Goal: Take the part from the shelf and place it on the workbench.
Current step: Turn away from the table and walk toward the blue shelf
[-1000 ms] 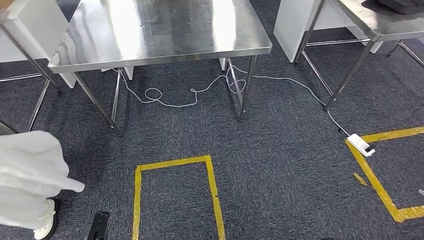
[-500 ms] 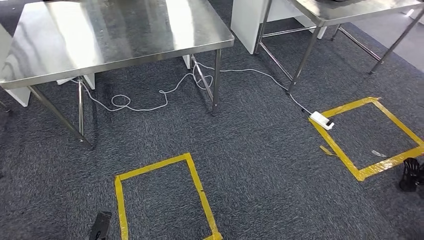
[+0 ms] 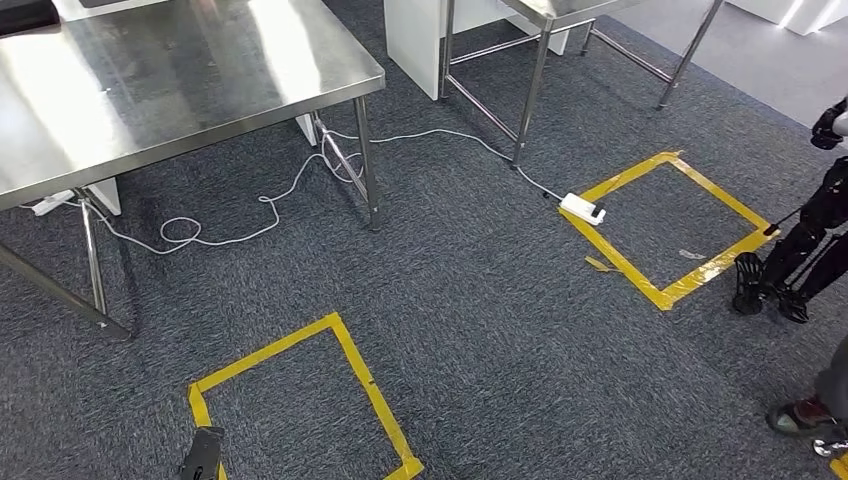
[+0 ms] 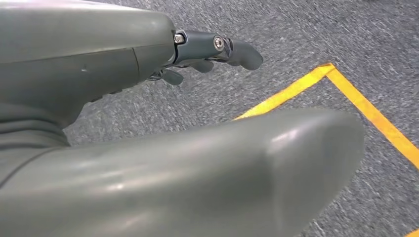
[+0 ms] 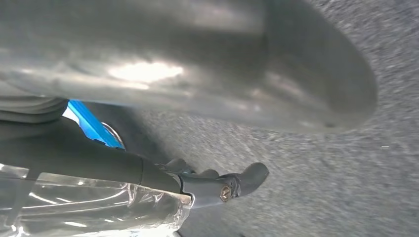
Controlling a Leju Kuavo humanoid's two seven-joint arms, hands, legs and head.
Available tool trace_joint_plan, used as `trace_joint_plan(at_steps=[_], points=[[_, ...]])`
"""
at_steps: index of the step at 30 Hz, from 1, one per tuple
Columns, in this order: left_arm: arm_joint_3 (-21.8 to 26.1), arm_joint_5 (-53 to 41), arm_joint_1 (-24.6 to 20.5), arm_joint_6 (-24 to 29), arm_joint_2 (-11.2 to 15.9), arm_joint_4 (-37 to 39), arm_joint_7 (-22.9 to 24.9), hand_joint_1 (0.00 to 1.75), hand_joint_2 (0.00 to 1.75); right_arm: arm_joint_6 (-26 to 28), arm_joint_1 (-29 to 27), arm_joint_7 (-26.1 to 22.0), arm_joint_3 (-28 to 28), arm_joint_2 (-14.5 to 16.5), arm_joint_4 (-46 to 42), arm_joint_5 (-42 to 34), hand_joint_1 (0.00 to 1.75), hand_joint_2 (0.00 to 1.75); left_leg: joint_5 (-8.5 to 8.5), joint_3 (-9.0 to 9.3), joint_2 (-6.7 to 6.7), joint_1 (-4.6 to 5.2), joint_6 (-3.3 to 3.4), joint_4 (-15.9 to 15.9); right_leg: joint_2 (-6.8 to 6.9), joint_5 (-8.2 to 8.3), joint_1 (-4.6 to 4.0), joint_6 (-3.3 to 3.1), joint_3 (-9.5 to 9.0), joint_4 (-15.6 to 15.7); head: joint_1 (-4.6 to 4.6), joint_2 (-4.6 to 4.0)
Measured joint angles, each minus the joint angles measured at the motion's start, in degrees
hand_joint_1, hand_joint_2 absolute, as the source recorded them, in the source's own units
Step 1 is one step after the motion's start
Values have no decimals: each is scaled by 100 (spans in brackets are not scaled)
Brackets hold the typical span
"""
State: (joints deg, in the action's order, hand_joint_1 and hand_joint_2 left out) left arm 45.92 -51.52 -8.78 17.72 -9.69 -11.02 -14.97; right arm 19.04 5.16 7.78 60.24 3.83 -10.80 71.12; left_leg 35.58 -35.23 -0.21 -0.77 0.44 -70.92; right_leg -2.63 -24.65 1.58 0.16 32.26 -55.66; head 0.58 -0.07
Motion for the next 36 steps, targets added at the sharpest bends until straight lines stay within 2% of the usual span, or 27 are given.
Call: trace_joint_plan(at_steps=[1,3,5,7,8,10,11,12,13,14,15,17,18,19,20,22,23,24,26,27,28,29,30,31,33,35,36], points=[[1,1,1,2,1,-1,0,0,0,0,-3,10,0,3,0,12,0,0,-215,177,-46,-30,-11,346,-82,2,8,3,22,-38,-2,0],[2,-1,-2,2,1,0,-1,0,0,0,8,37,0,7,0,39,0,0,-490,521,-295,-85,-25,1049,-233,7,3,49,87,-124,-8,0],[1,-5,-1,-2,0,3,-1,0,0,0,12,64,0,9,0,68,0,0,-526,612,-429,-74,10,1294,-348,40,-26,151,172,-151,-9,0],[3,-9,-6,-4,-14,5,-1,0,0,-1,-5,81,-1,8,0,86,0,0,-587,582,-293,-33,112,1315,-446,99,-41,262,253,-131,-8,0],[4,-9,-14,-4,-23,4,0,0,0,-2,-15,86,-2,8,0,90,0,0,-625,568,-226,-24,175,1335,-401,86,-45,287,309,-178,-10,0],[8,-20,-19,-7,-36,1,10,0,0,-4,-13,95,-2,10,0,90,0,0,-690,532,-64,-24,280,1370,-129,-129,-45,271,545,-587,25,0],[10,-32,-12,-11,-33,0,29,0,0,-8,-7,96,-2,13,0,89,0,0,-701,511,17,-7,302,1369,39,-319,-45,250,724,-965,41,0],[13,-45,-2,-16,-32,0,55,0,0,-13,0,97,-2,13,0,89,0,0,-708,492,107,3,312,1367,134,-500,-41,248,903,-1375,63,0],[14,-55,5,-21,-32,1,90,0,0,-21,1,98,-2,13,0,88,0,0,-713,476,196,13,313,1366,178,-626,-37,265,1026,-1697,66,0],[15,-61,7,-26,-32,1,141,0,0,-34,-4,101,-2,14,0,89,0,0,-716,464,279,18,312,1364,196,-672,-34,299,1041,-1828,69,0],[15,-62,6,-31,-32,1,209,0,0,-46,-10,104,-2,14,0,91,0,0,-719,459,357,21,309,1363,216,-636,-32,343,926,-1718,74,0],[16,-81,1,-110,-31,2,453,0,0,-88,-12,107,-2,12,0,97,0,0,-716,469,502,29,286,1361,399,-423,-29,411,390,-905,76,0],[16,-104,-1,-209,-26,3,647,0,0,-127,-2,107,-2,11,0,99,0,0,-709,475,564,41,260,1361,526,-324,-50,409,145,-519,76,0],[15,-144,-4,-363,-15,8,901,0,0,-185,10,97,-2,13,0,93,0,0,-701,487,621,55,225,1359,617,-255,-74,374,-11,-250,67,0],[14,-190,-7,-547,-4,13,1172,0,0,-257,17,77,-2,15,0,78,0,0,-693,498,670,70,188,1358,655,-229,-100,320,-61,-148,60,0],[11,-284,-5,-922,13,28,1663,0,0,-415,6,-16,-1,21,0,22,0,0,-679,525,759,66,118,1364,545,-197,-119,215,-29,-140,45,0],[8,-325,-2,-1039,20,32,1801,0,0,-494,-4,-82,0,24,1,-7,0,0,-645,523,709,49,79,1337,489,-185,-91,174,-30,-126,43,0],[0,-367,5,-1108,25,35,1891,0,0,-571,-8,-158,1,27,1,-30,0,0,-552,485,572,30,46,1232,435,-167,-62,117,-31,-112,30,0],[-17,-420,38,-1132,40,40,1945,0,0,-710,9,-306,2,36,2,-55,0,0,-195,252,196,3,7,686,319,-130,-22,13,-34,-94,-2,0],[-23,-429,67,-1157,44,43,1967,0,0,-778,18,-367,3,39,2,-72,0,0,7,73,74,0,5,288,250,-115,-33,-26,-22,-96,-15,0],[-23,-429,97,-1191,49,47,1989,0,0,-842,21,-409,5,42,2,-87,0,0,140,-85,27,0,4,-49,173,-108,-45,-42,-15,-98,-17,0],[-22,-427,124,-1240,52,50,2021,0,0,-911,16,-433,9,45,2,-99,0,0,162,-181,11,-2,5,-235,90,-105,-54,-45,-12,-103,-18,0],[-20,-425,148,-1291,54,53,2059,0,0,-986,6,-443,13,49,3,-101,0,0,62,-180,3,-8,7,-207,6,-102,-60,-48,-12,-111,-19,0],[-19,-425,166,-1330,54,55,2098,0,0,-1060,-1,-444,15,54,5,-89,0,0,-135,-70,-15,-19,13,48,-76,-102,-61,-46,-14,-124,-19,0],[-17,-430,189,-1392,55,57,2164,0,0,-1243,-4,-437,16,73,8,-38,0,0,-522,268,-243,-60,24,803,-237,-105,-71,-34,6,-172,-21,0],[-19,-461,199,-1420,54,64,2215,0,0,-1412,1,-411,10,95,10,44,0,0,-643,429,-451,-69,45,1196,-367,-93,-85,24,74,-210,-21,0],[-21,-489,204,-1426,53,68,2246,0,0,-1474,-5,-395,1,104,11,91,0,0,-631,426,-464,-51,65,1212,-424,-77,-83,68,111,-210,-21,0]])
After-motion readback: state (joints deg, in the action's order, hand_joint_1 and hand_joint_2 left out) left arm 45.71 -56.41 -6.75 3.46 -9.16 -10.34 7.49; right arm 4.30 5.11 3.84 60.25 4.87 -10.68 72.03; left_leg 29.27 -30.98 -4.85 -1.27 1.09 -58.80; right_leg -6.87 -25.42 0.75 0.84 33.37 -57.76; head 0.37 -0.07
